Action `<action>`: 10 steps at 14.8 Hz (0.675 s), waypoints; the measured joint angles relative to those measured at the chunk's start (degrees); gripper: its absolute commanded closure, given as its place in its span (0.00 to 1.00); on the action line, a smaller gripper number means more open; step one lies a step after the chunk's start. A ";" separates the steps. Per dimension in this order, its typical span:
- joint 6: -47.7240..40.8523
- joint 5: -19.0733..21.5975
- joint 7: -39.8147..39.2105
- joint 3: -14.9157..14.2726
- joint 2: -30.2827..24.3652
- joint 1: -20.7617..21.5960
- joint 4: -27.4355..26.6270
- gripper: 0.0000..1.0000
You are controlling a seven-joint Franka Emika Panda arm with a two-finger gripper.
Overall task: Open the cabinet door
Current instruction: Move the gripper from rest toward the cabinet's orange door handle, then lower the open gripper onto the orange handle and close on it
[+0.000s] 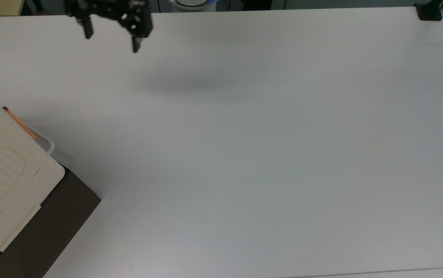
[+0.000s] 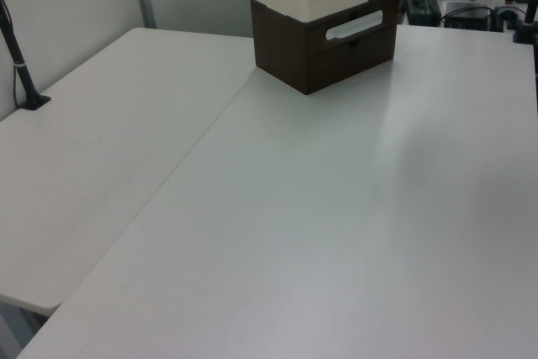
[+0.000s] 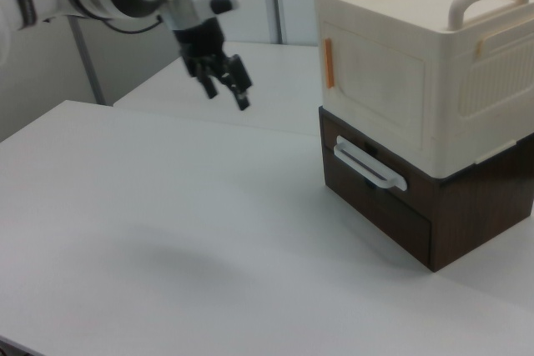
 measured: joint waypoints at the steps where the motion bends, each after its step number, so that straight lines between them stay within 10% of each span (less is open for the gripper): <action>1: 2.23 0.00 1.66 -0.02 0.59 -1.00 0.02 0.00; 10: 22.36 -4.73 5.90 -2.77 4.63 -3.70 1.59 0.00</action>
